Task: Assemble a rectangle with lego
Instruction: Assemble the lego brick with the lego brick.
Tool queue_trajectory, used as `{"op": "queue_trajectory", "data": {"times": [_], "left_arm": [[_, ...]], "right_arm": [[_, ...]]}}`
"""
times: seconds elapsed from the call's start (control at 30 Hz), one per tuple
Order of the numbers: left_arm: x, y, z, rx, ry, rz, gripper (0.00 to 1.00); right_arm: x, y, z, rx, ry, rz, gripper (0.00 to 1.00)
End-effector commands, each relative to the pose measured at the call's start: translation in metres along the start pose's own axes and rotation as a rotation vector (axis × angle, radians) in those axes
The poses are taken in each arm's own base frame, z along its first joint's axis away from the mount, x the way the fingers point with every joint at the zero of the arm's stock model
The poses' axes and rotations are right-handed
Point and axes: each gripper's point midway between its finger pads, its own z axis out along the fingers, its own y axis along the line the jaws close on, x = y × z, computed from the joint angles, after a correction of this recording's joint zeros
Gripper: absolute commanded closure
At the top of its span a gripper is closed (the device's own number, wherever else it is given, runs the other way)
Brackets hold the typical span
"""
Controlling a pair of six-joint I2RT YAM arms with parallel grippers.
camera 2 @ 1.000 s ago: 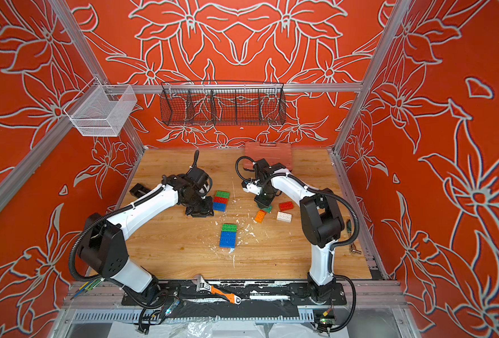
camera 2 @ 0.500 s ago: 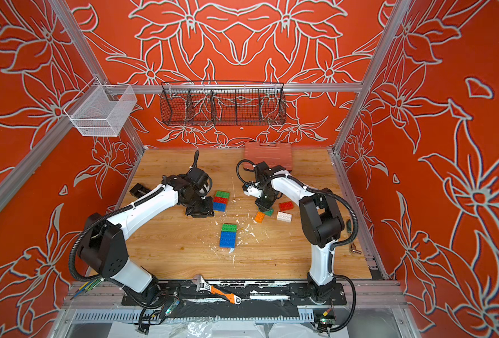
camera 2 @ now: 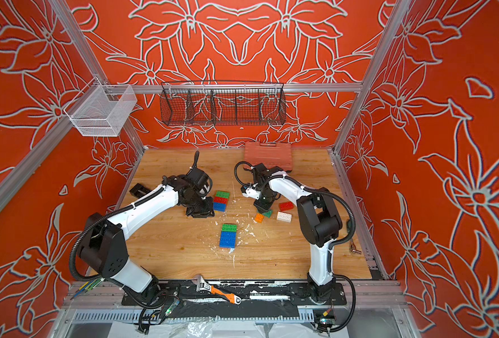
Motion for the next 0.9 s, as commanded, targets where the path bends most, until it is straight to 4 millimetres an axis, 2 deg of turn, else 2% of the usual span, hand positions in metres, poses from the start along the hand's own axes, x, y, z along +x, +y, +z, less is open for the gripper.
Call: {"op": "queue_trajectory", "data": {"times": [0.0,0.7,0.87], "left_arm": [[0.003,0.001,0.001,-0.002,0.013,-0.008,0.66],[0.001,-0.001,-0.001,0.003,0.017,-0.006,0.66],[0.000,-0.003,0.001,0.010,0.021,-0.007,0.66]], "right_arm": [[0.010,0.004,0.008,-0.013,0.058,-0.019,1.00],[0.024,-0.006,0.000,-0.045,0.091,-0.031,1.00],[0.032,-0.007,0.008,-0.057,0.096,-0.018,1.00]]}}
